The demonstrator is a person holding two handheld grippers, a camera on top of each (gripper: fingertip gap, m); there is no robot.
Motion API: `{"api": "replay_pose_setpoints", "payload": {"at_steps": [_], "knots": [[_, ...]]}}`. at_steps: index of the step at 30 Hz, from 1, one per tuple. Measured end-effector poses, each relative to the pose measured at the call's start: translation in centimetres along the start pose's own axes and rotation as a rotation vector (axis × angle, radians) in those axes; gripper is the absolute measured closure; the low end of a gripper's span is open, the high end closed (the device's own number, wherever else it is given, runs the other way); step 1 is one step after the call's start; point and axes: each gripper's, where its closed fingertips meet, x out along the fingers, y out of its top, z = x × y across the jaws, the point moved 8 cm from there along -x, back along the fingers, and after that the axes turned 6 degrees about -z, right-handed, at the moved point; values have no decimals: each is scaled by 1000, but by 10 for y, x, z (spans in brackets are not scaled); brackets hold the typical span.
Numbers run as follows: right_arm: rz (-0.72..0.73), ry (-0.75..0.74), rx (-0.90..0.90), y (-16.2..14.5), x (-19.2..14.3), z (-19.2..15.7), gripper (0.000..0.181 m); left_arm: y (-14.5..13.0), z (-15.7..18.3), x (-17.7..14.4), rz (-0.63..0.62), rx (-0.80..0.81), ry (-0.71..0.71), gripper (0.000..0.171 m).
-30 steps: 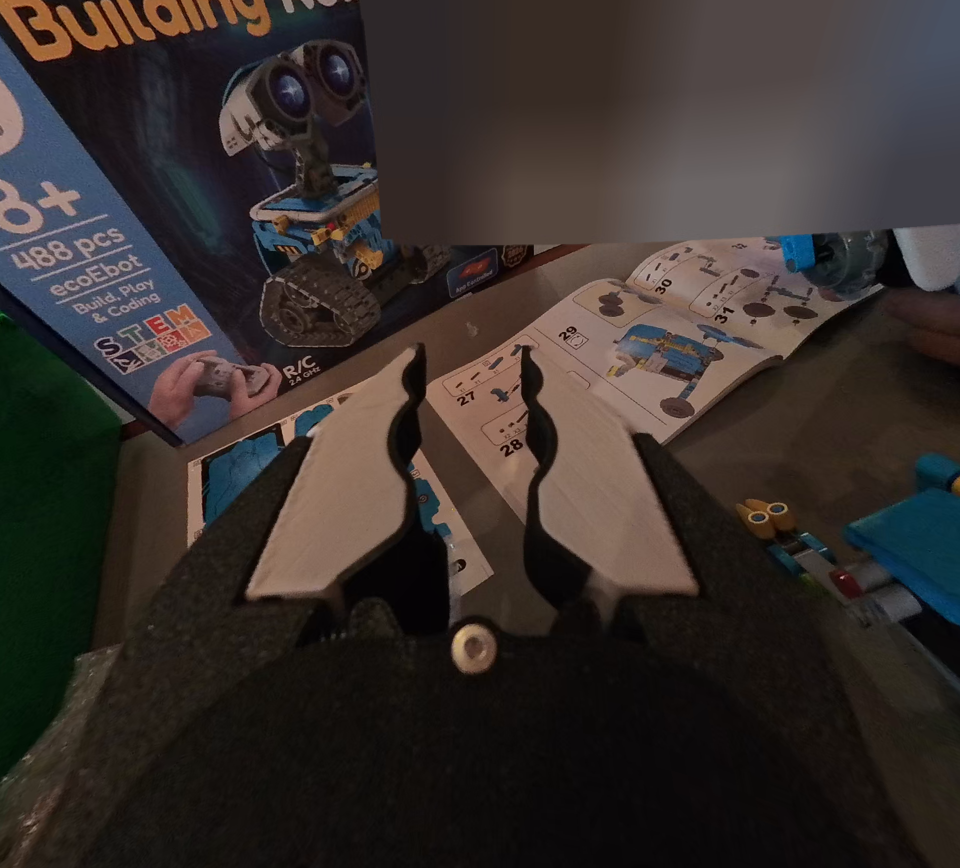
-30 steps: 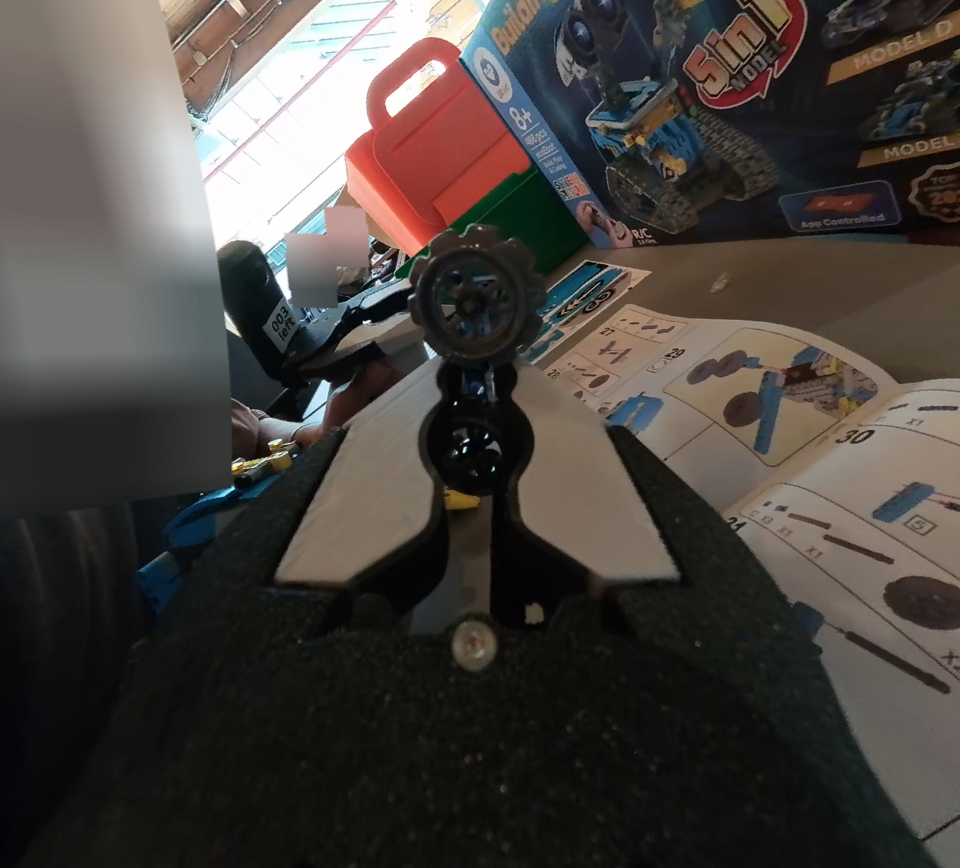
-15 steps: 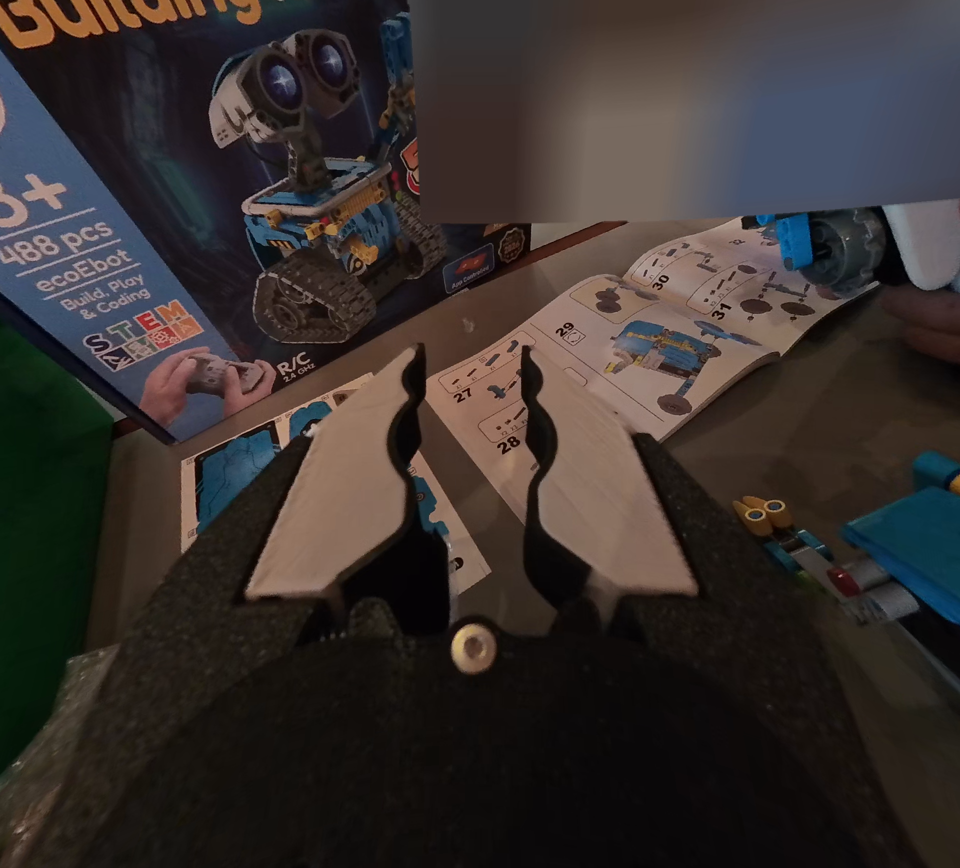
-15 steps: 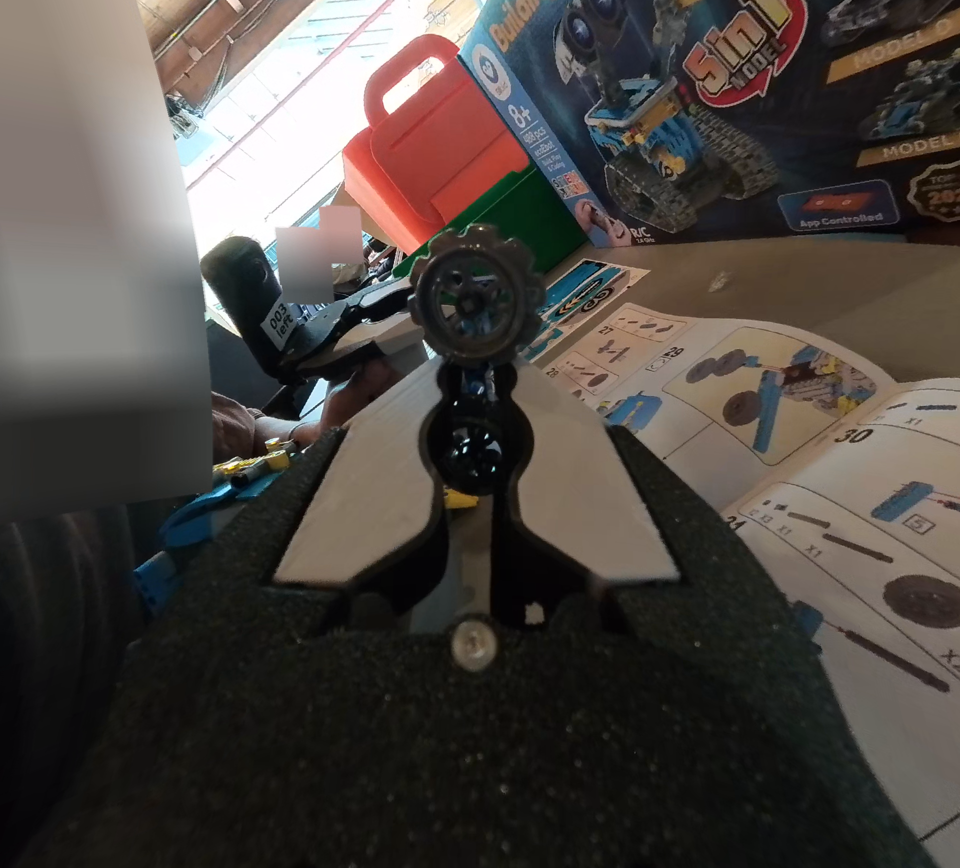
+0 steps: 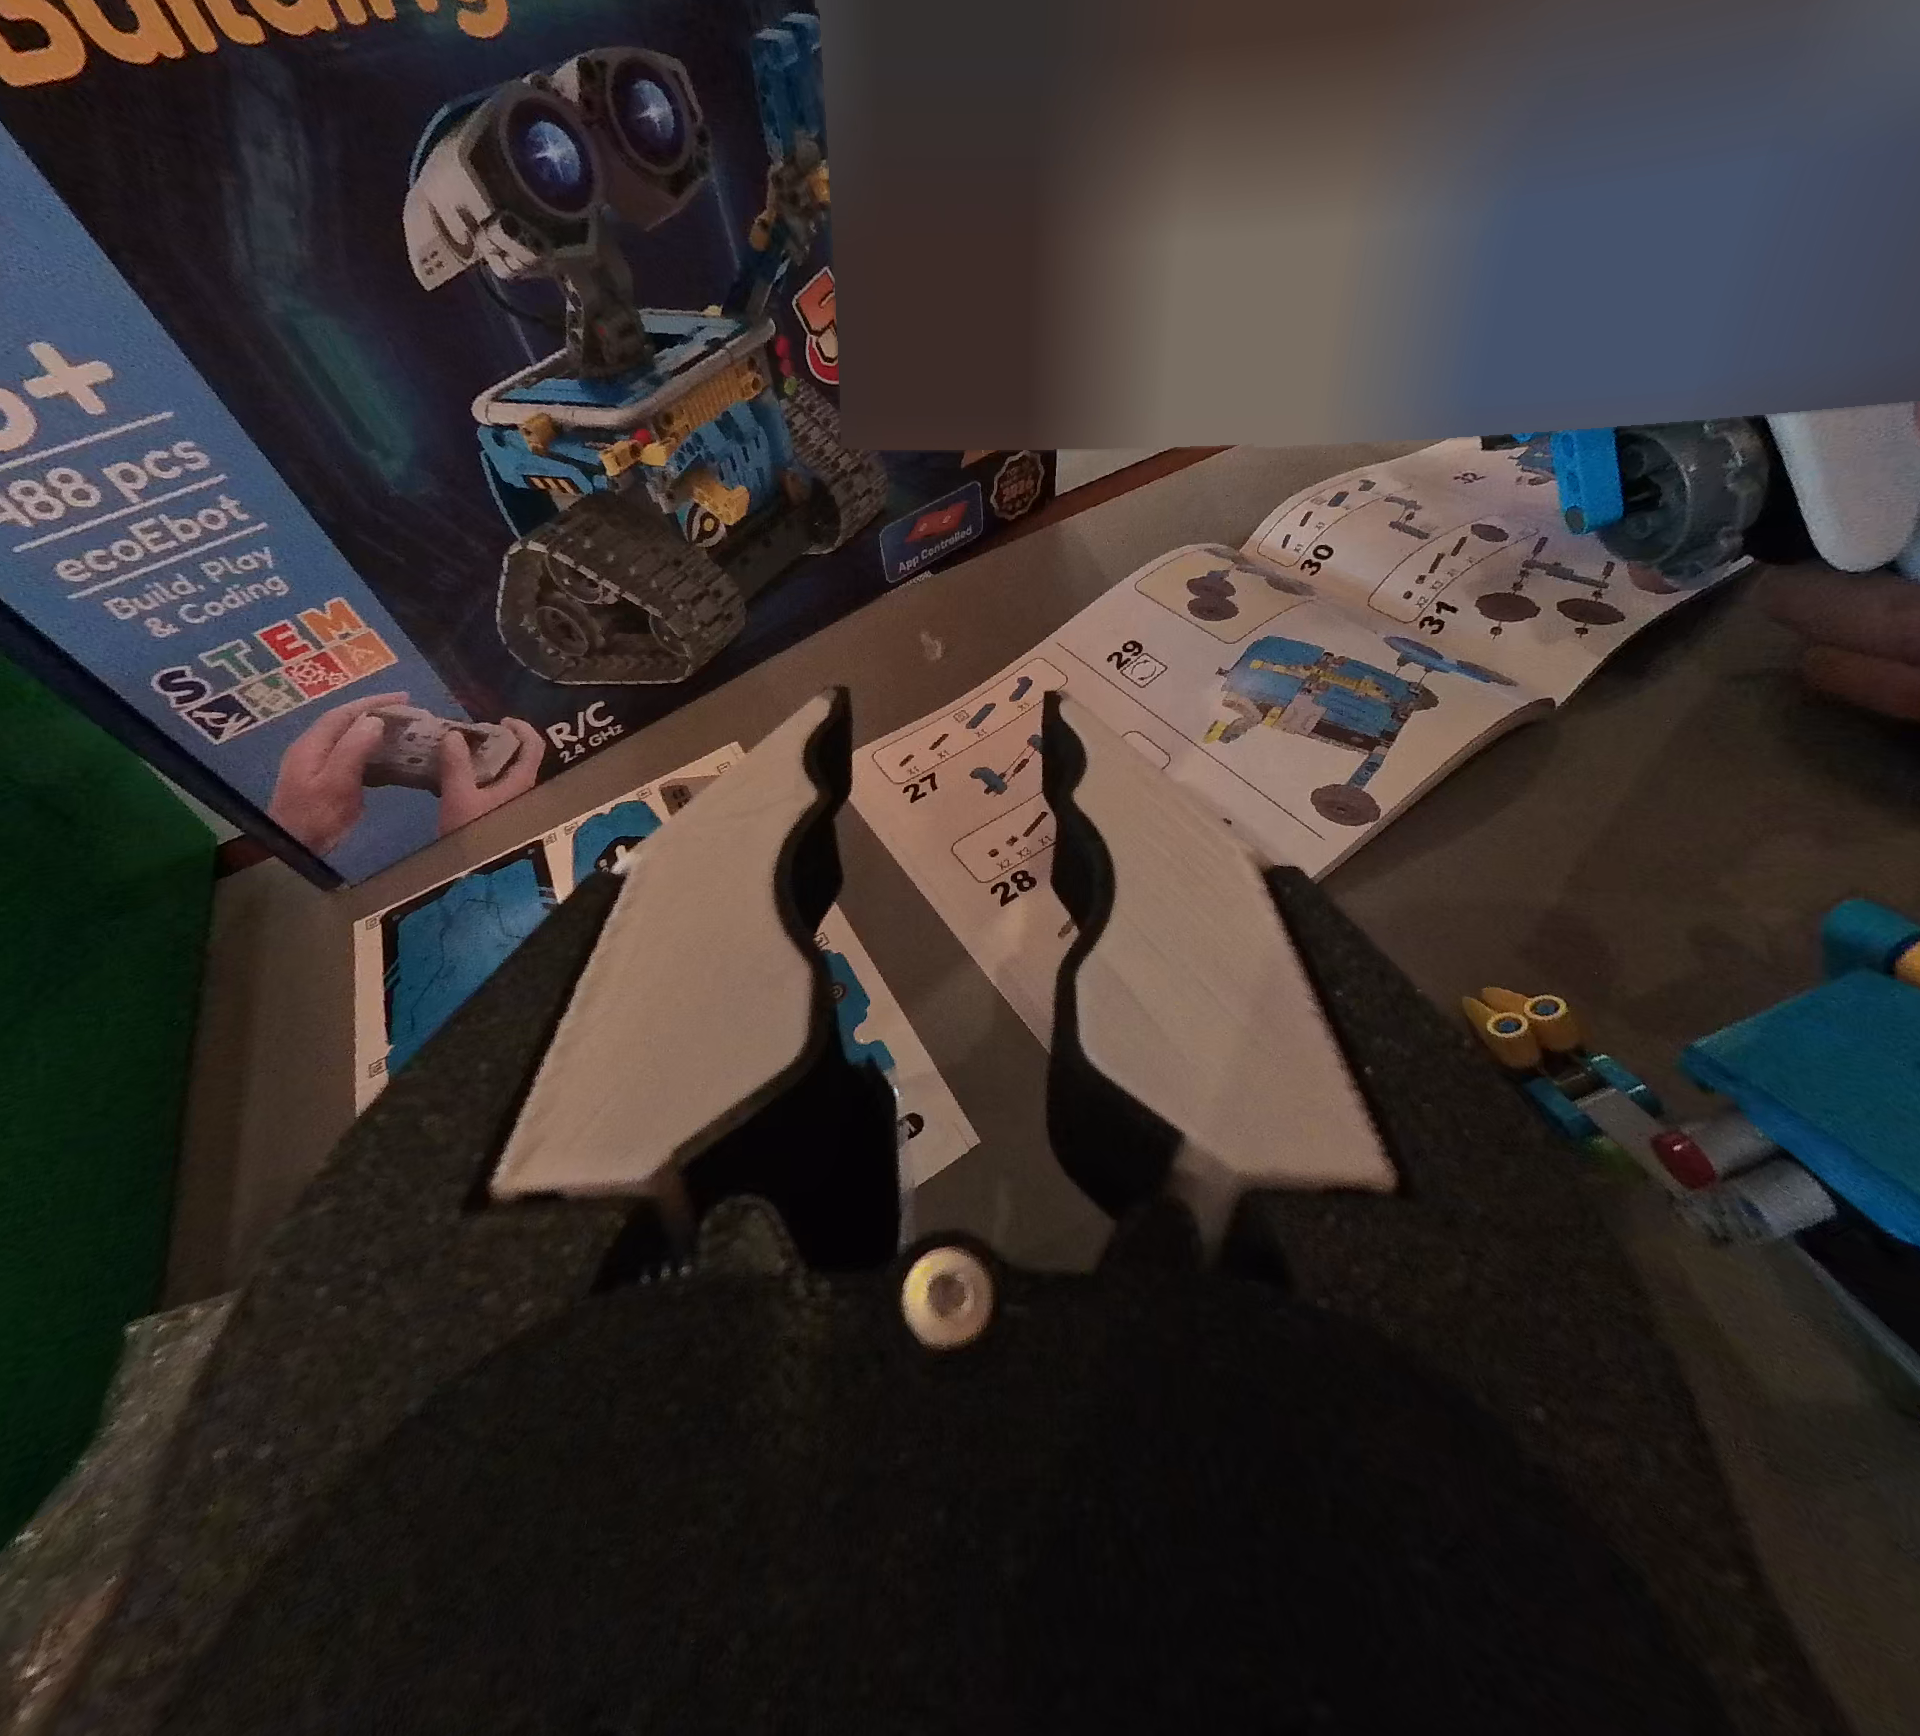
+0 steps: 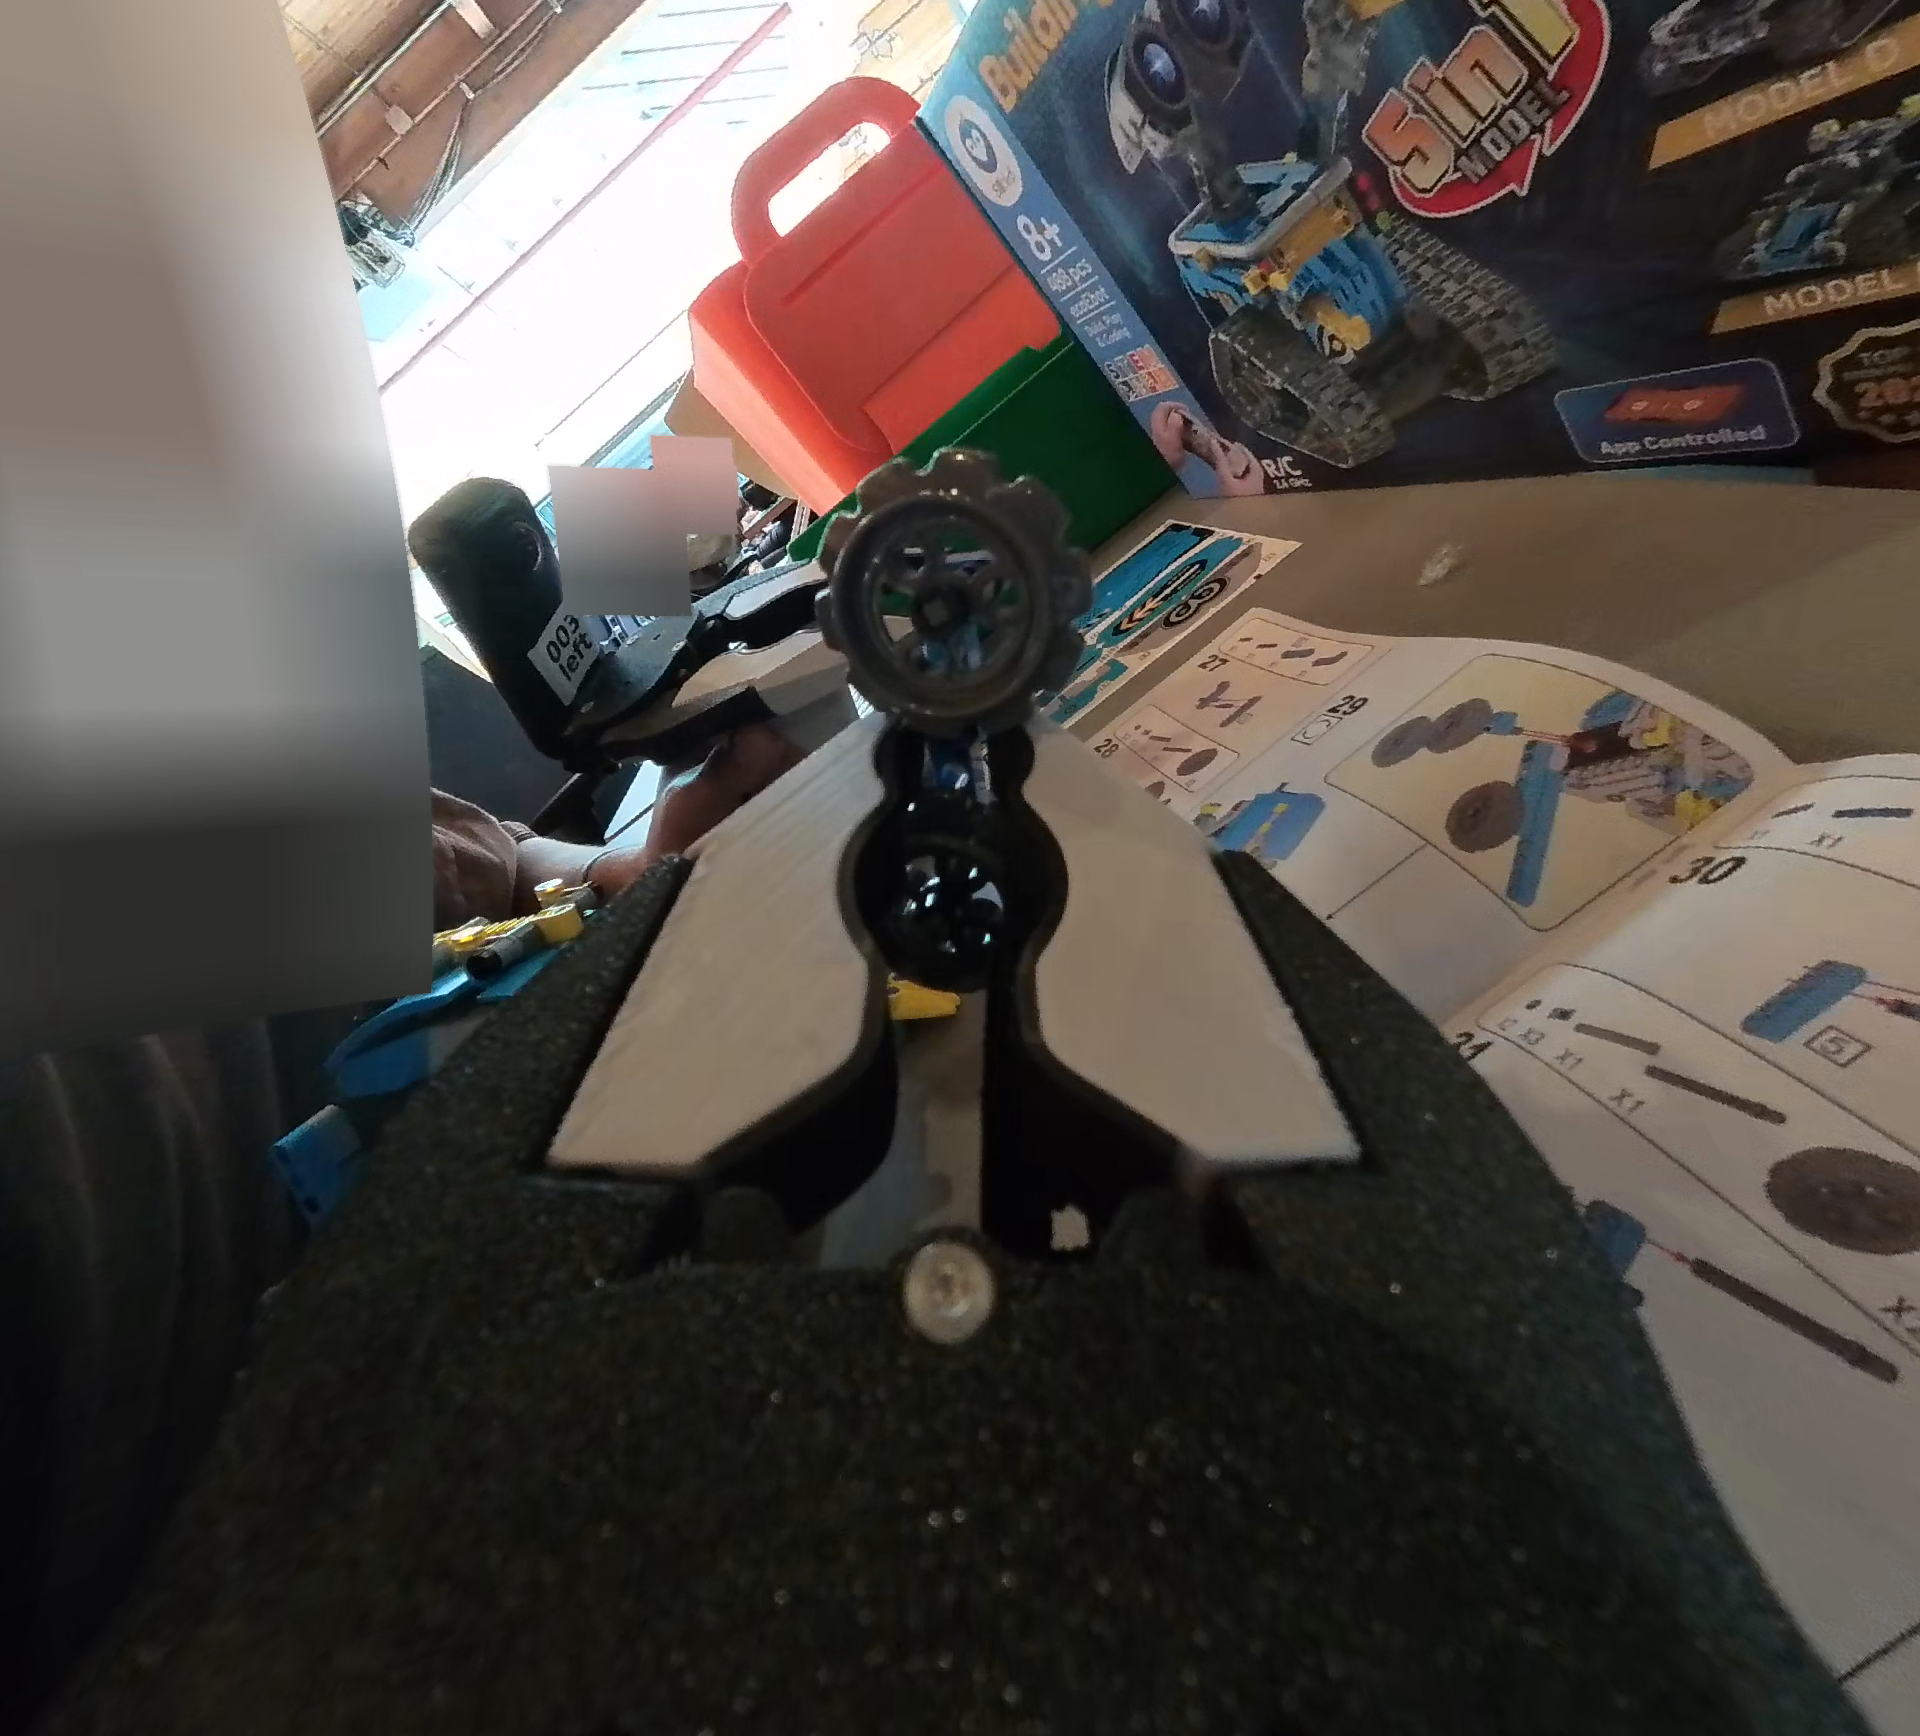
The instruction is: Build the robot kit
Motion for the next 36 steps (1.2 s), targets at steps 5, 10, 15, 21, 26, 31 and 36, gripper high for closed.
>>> {"api": "replay_pose_setpoints", "payload": {"at_steps": [5, 10, 15, 21, 26, 31, 36], "knots": [[0, 1, 0, 0, 0, 0, 171, 0, 0, 0, -1, 2, 0, 136], [-11, 17, -4, -1, 1, -2, 171, 1, 0, -1, 10, -2, -1, 136], [-61, 147, -36, -5, 7, -14, 171, 13, 14, -15, 188, -5, -176, 140], [-210, 304, -93, -18, 21, -33, 171, 19, 34, -24, 350, -116, -500, 150], [-246, 338, -137, -23, 25, -42, 171, 20, 54, -9, 231, -239, -848, 150], [-277, 370, -149, -26, 27, -46, 170, 20, 58, -10, 236, -242, -894, 155], [-286, 393, -132, -26, 28, -46, 170, 20, 58, -10, 227, -267, -929, 168]]}}
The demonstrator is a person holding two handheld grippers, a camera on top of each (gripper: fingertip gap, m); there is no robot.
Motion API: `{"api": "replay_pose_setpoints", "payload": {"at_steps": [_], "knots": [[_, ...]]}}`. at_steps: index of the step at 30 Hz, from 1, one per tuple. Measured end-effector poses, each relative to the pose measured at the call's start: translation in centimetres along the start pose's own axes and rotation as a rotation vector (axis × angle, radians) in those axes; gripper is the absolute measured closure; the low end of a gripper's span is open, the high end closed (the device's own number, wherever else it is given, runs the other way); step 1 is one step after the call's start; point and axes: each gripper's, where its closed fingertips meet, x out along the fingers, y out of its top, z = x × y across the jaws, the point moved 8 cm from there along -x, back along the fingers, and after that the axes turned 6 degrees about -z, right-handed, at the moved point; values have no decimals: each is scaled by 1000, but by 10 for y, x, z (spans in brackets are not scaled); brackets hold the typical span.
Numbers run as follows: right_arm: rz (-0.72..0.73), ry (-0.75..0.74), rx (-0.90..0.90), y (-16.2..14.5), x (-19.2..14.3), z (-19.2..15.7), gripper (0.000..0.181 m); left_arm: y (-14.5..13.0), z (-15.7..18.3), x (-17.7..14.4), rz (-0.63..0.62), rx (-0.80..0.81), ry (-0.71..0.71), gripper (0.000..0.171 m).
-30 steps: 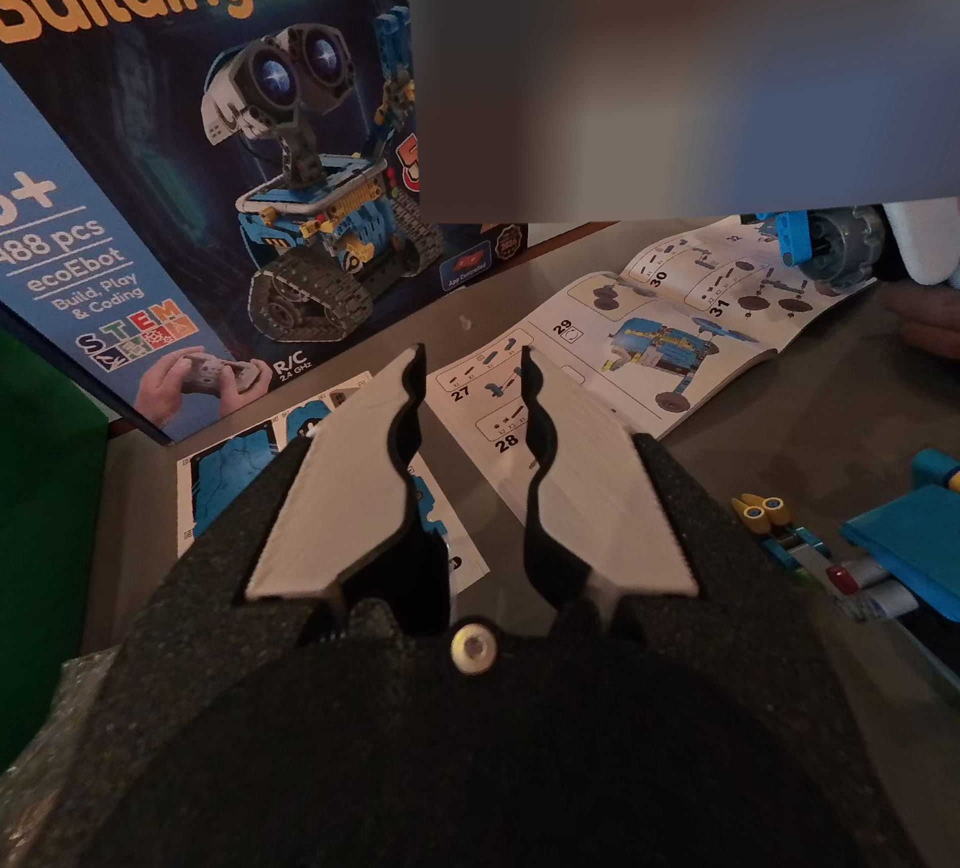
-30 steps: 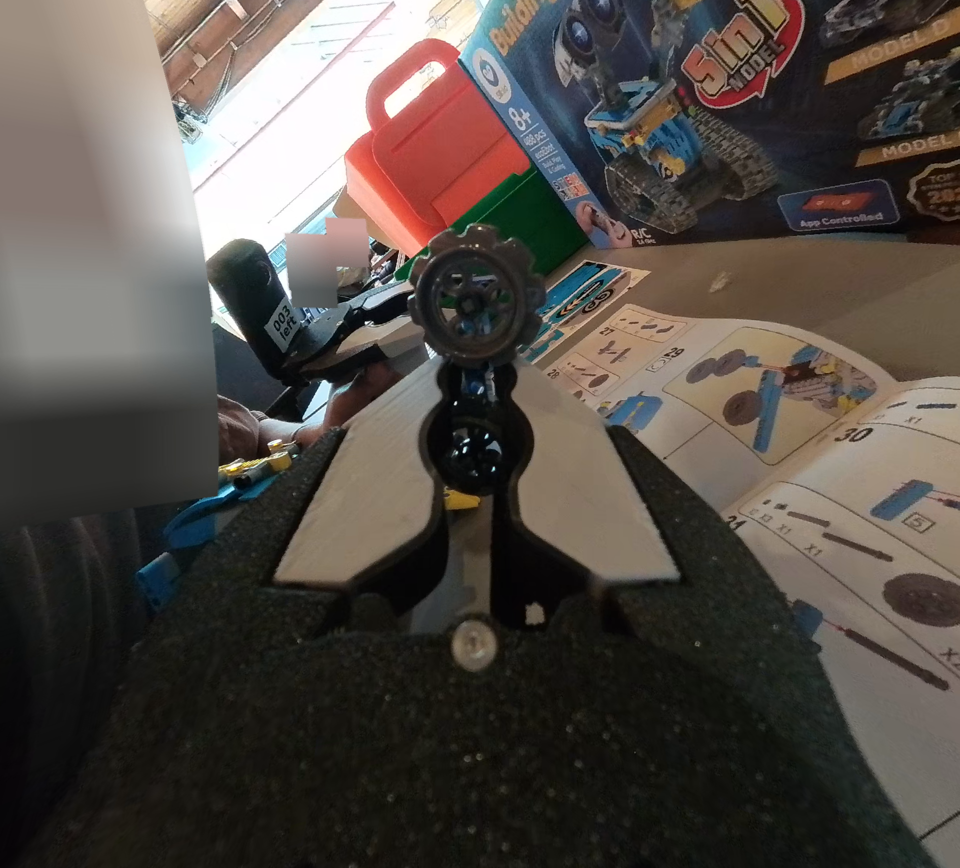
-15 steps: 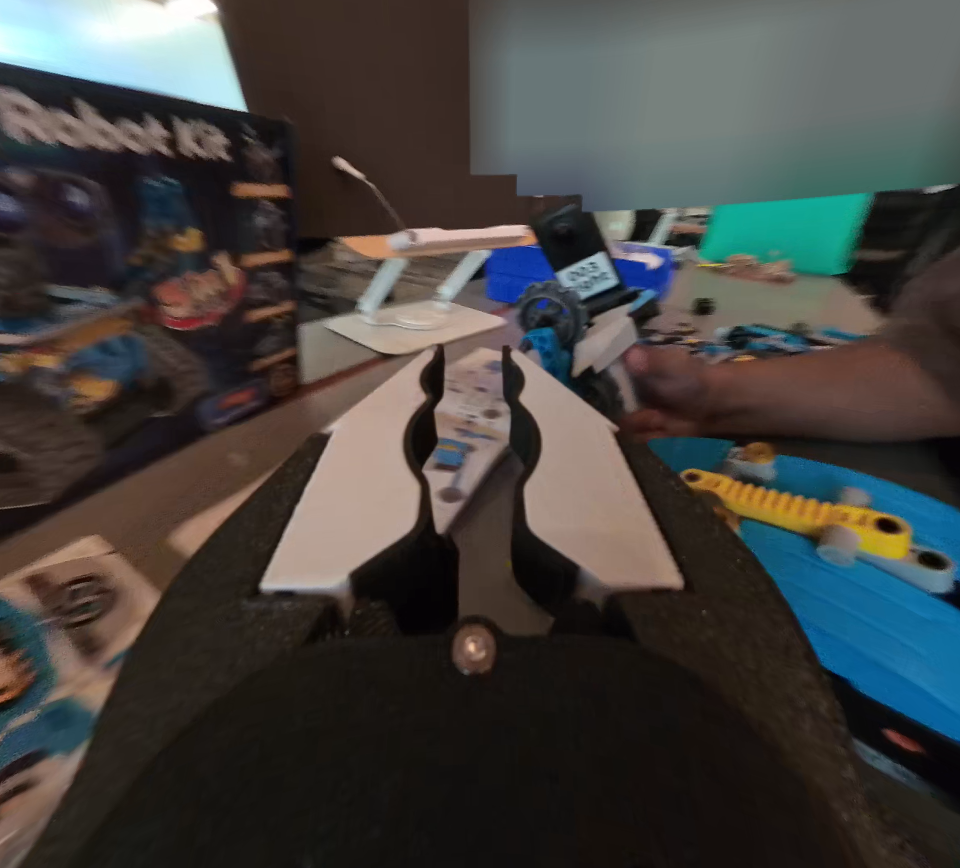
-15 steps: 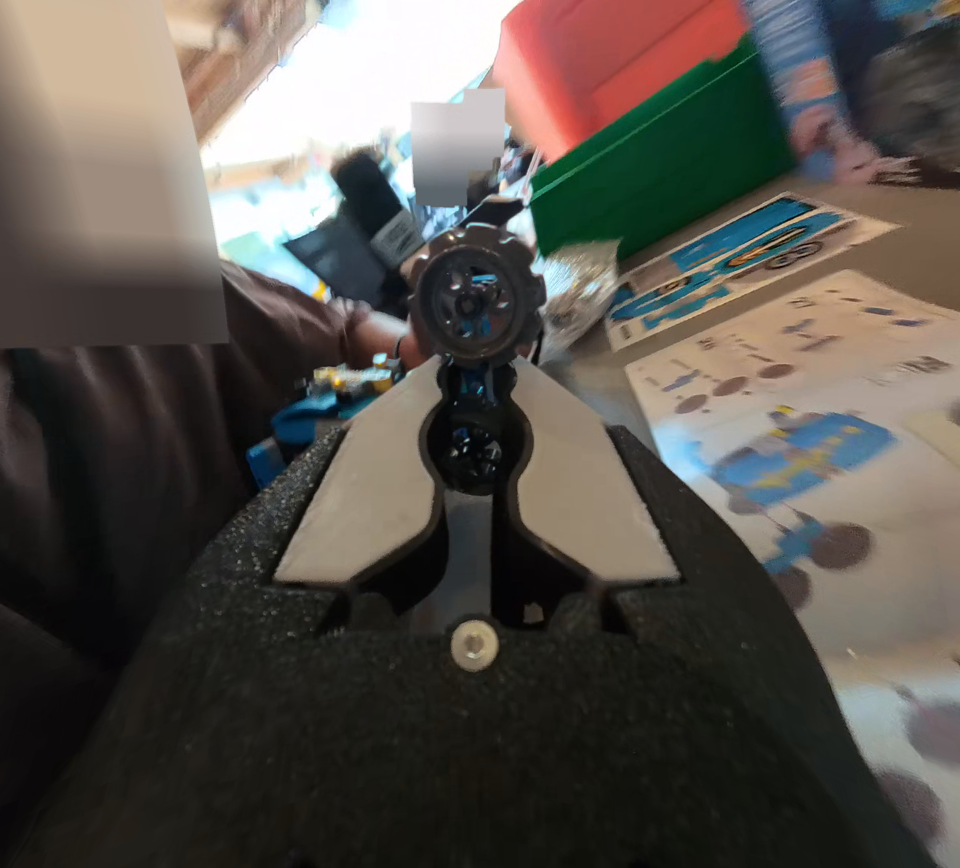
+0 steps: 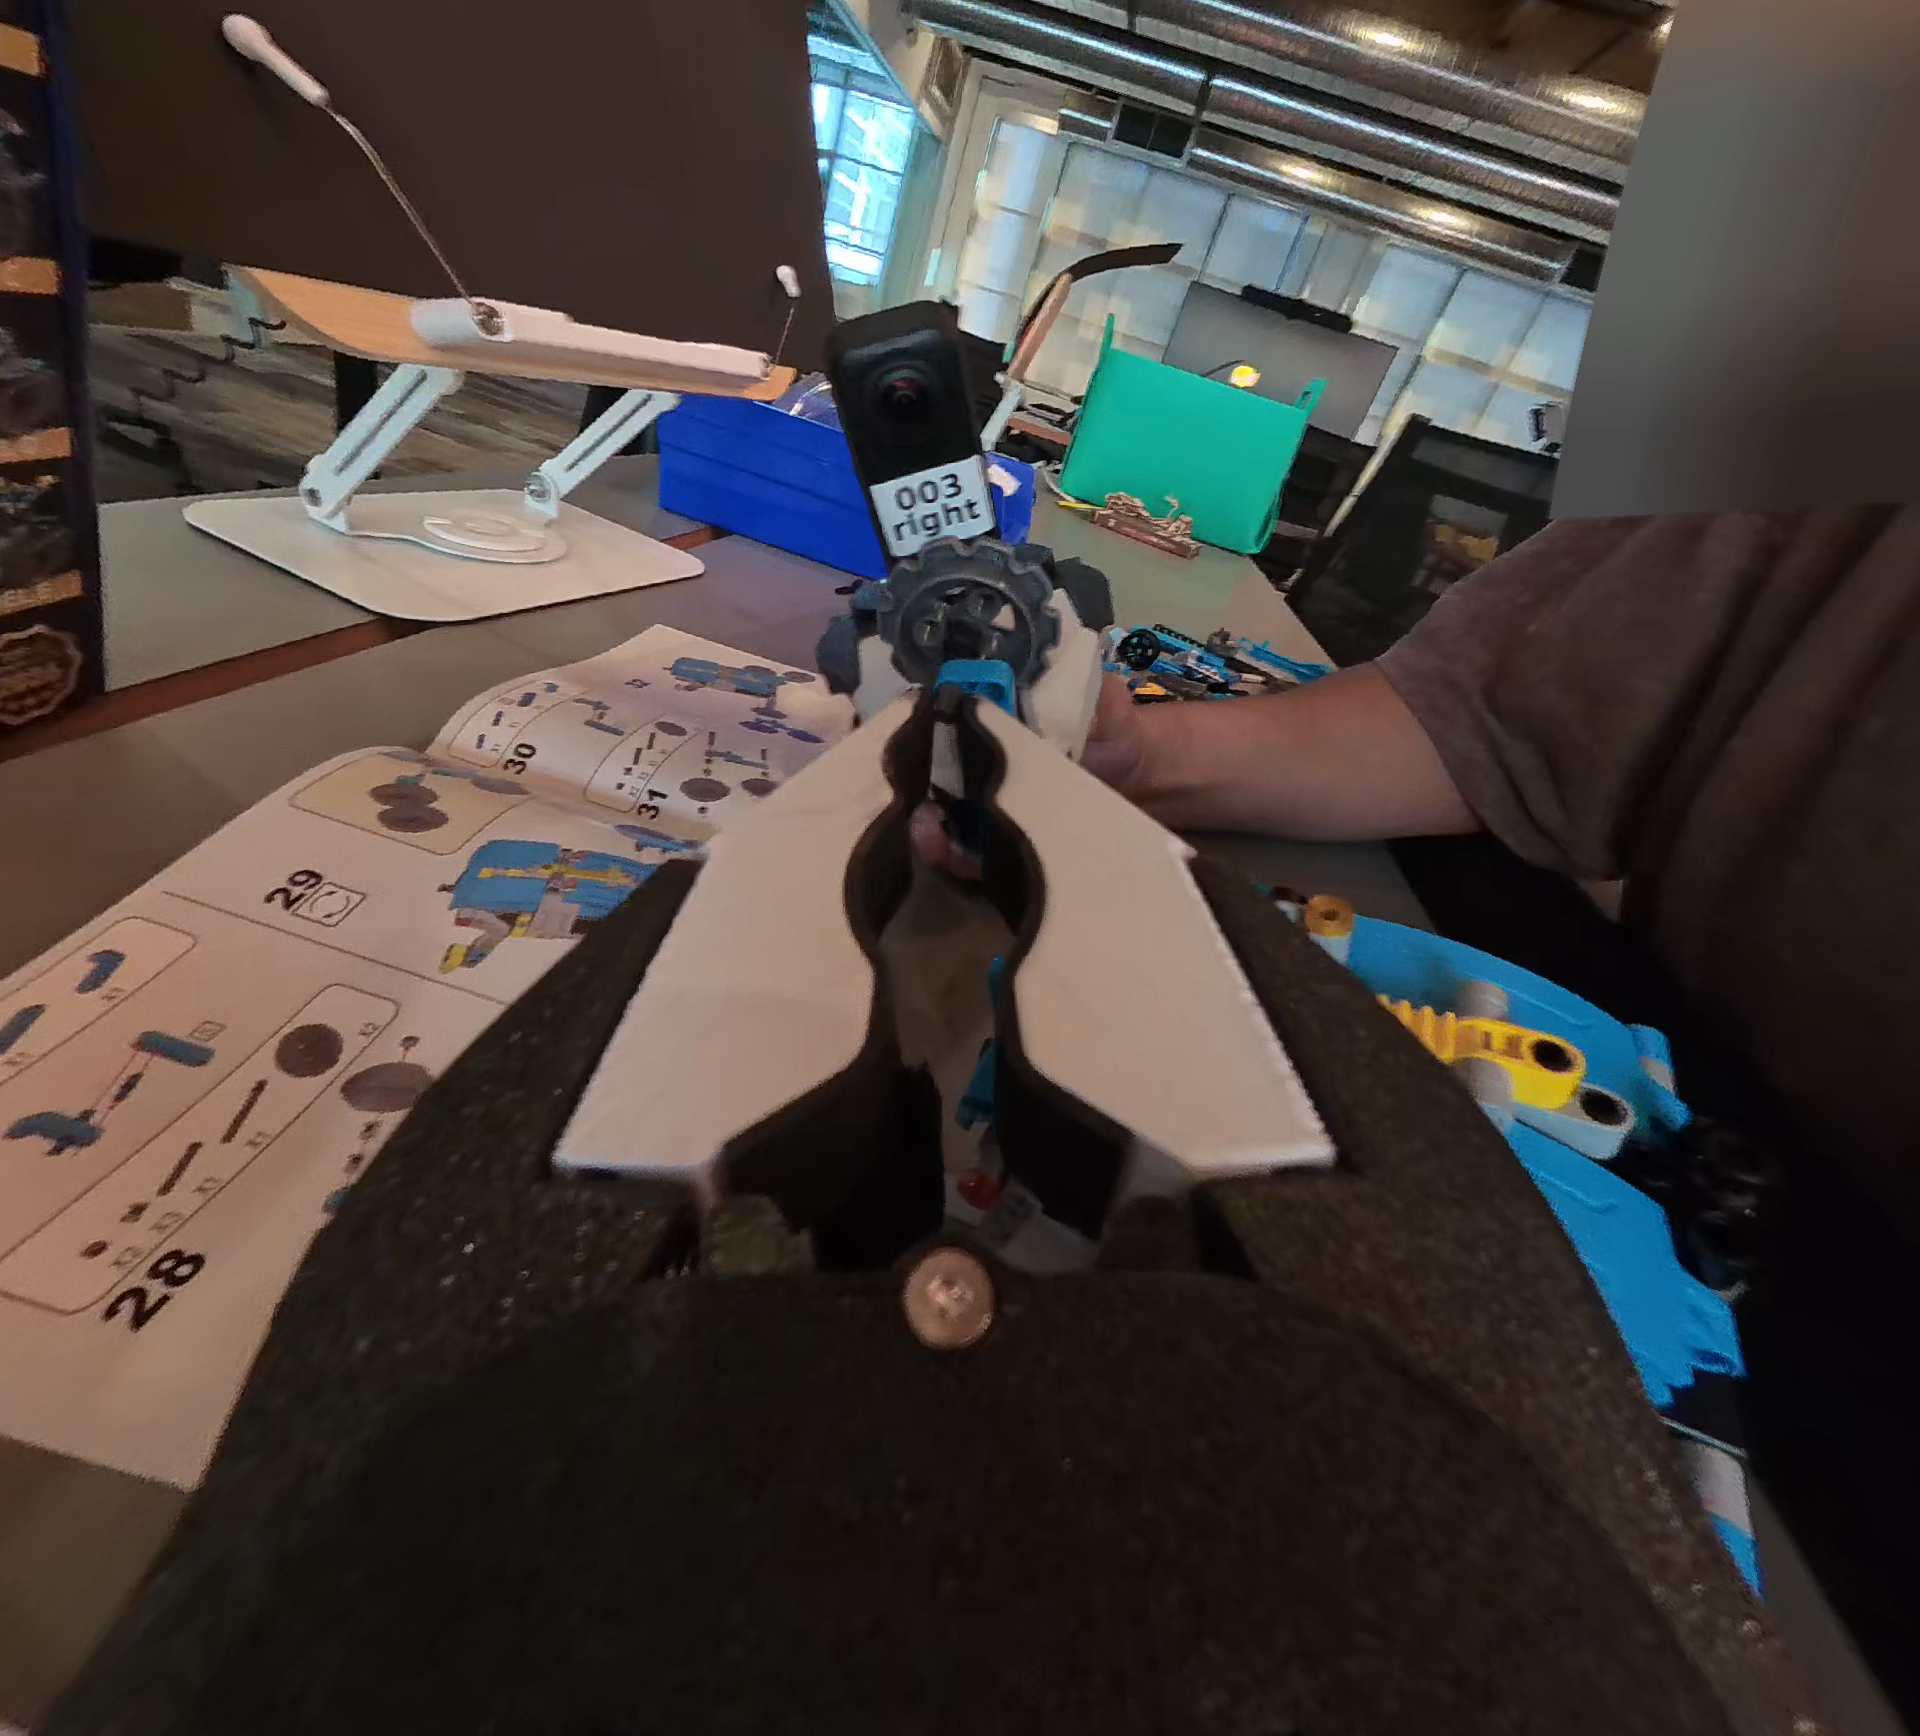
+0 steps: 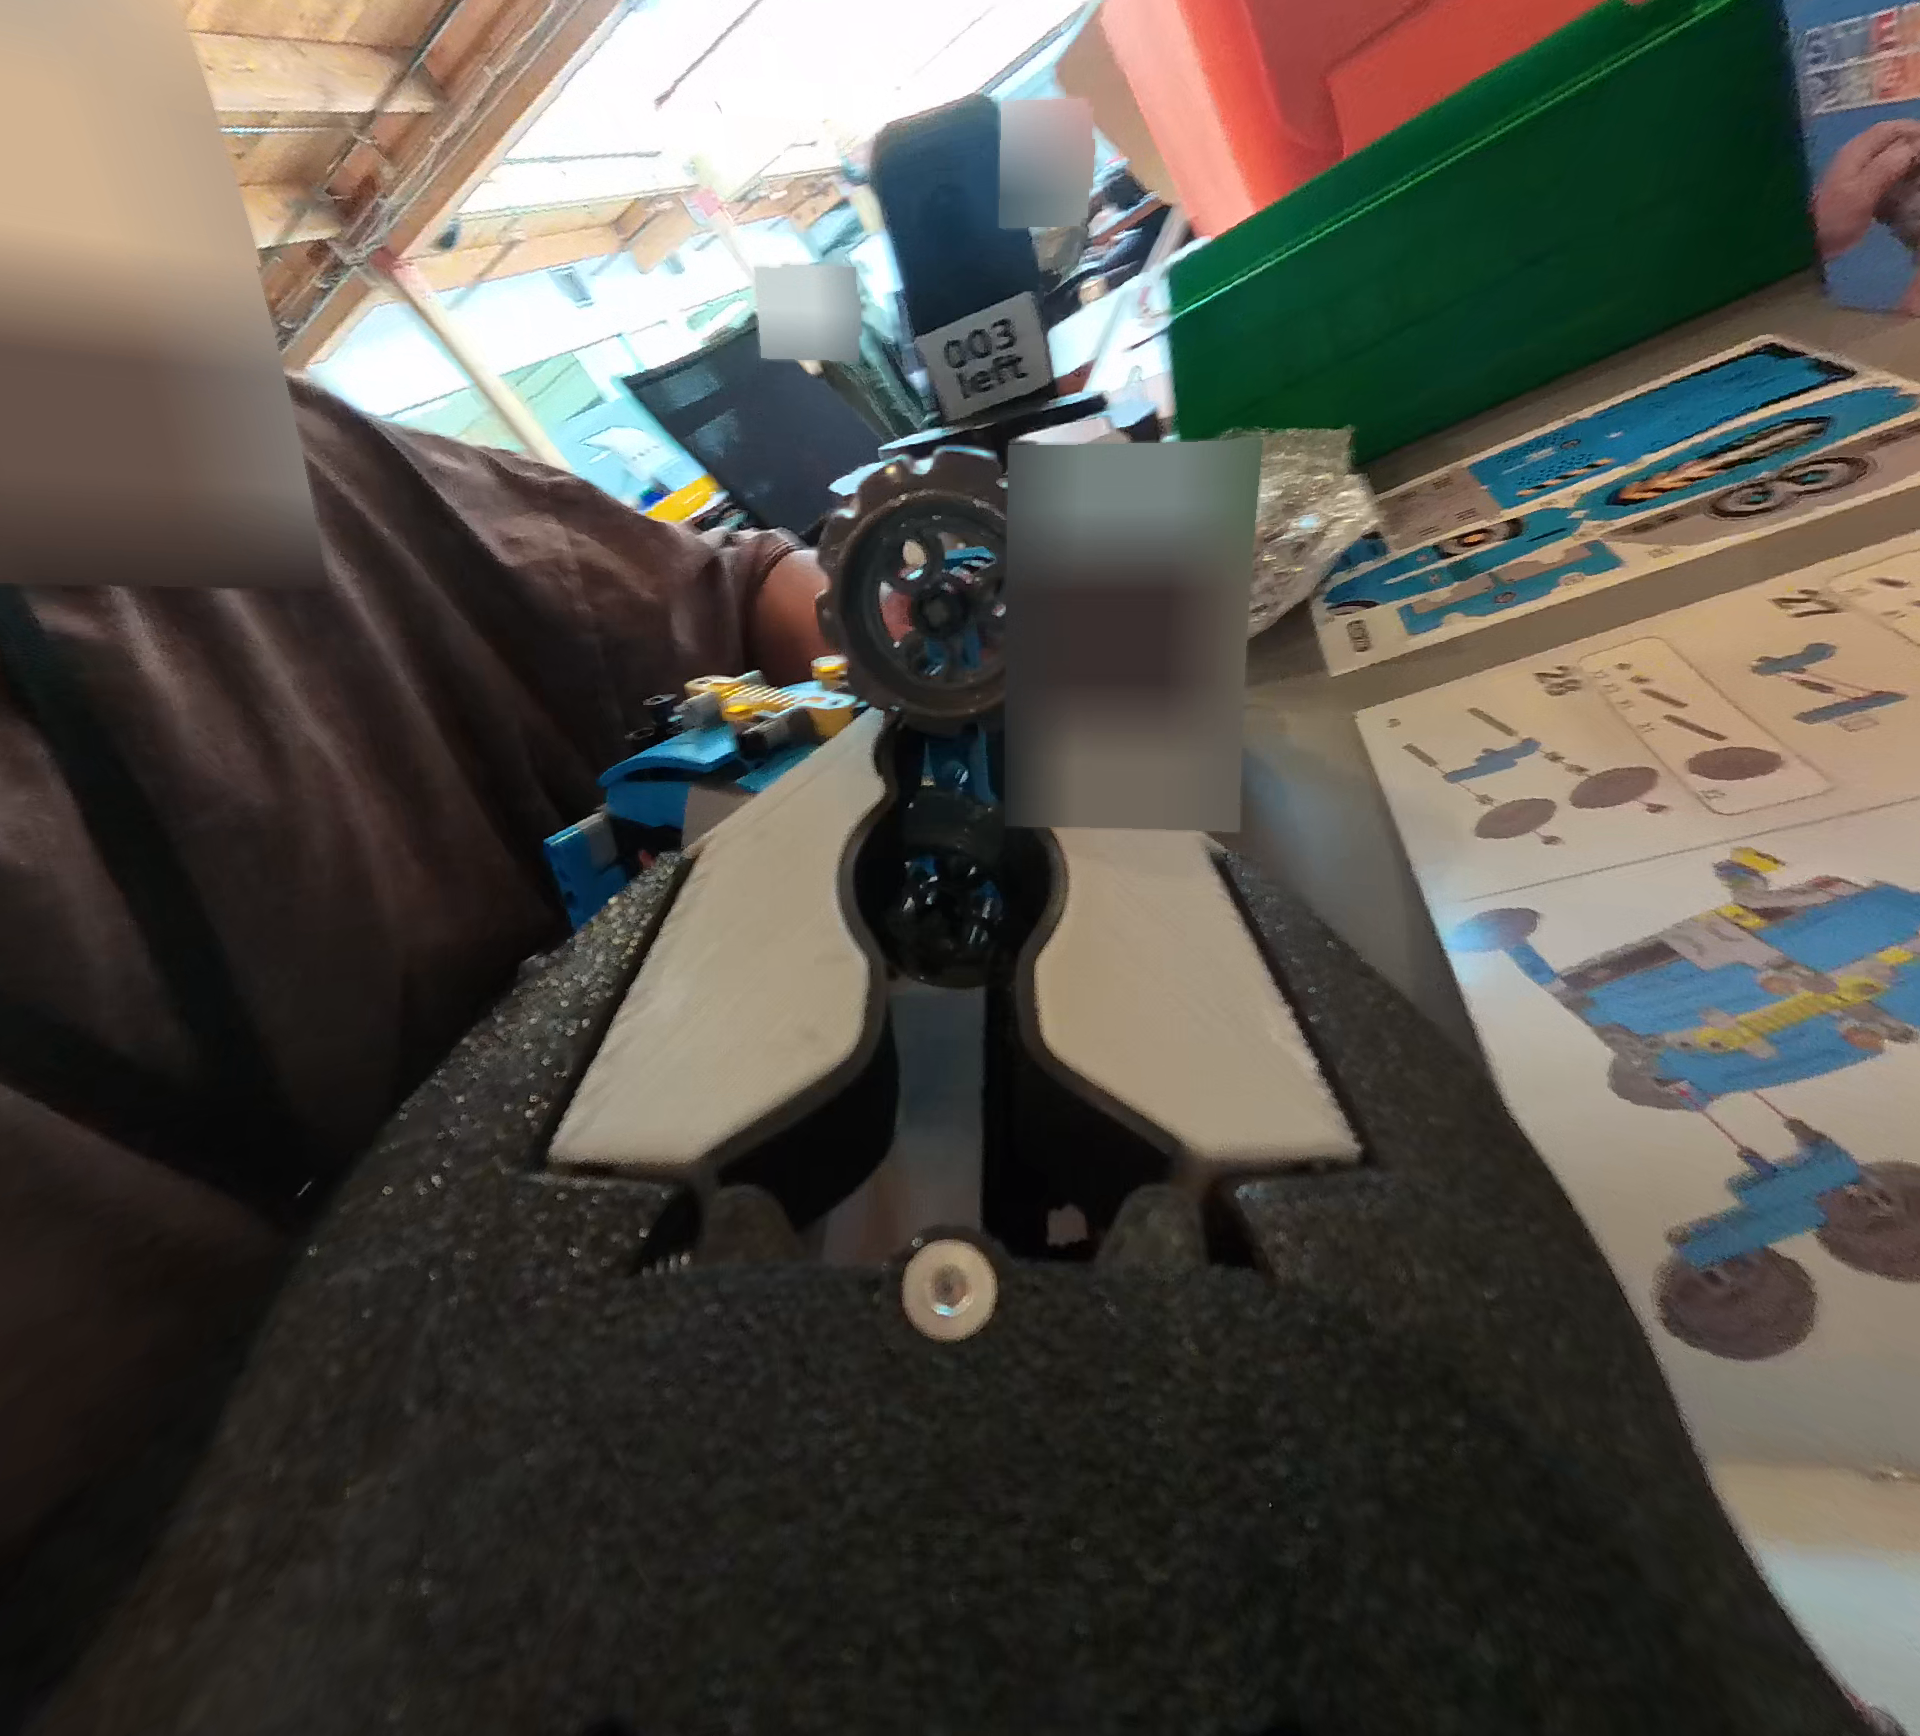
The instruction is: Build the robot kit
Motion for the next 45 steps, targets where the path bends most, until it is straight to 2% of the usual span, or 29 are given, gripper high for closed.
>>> {"api": "replay_pose_setpoints", "payload": {"at_steps": [7, 12, 15, 18, 24, 28, 31, 33, 37, 38, 41, 45], "knots": [[-19, 65, 41, -1, 1, 0, 171, -1, -4, 0, -11, -71, -92, 169], [-30, 44, 59, -2, 2, 3, 169, -1, -7, -2, -18, -107, -114, 170], [14, 0, 66, 1, -4, 6, 145, -1, -8, -4, -9, -108, -106, 171], [89, -72, 55, 6, -18, 8, 141, -1, -11, -6, -2, -107, -67, 171], [81, -298, -134, 13, -26, -1, 150, 0, -14, -8, 13, -100, -20, 171], [59, -377, -267, 17, -24, -12, 158, 0, -13, -9, 15, -101, -38, 170], [57, -349, -255, 15, -25, -11, 157, 0, -12, -9, 10, -101, -45, 171], [70, -334, -229, 16, -24, -10, 150, -1, -13, -8, 6, -105, -39, 169], [62, -428, -296, 18, -19, -13, 149, -2, -12, -6, -10, -88, -13, 170], [45, -460, -305, 17, -16, -12, 153, -2, -12, -6, -12, -83, -5, 170], [29, -545, -298, 13, -11, -10, 157, -2, -13, -6, -12, -84, 10, 169], [32, -573, -256, 9, -8, -9, 158, -3, -12, -5, -26, -65, 39, 169]]}}
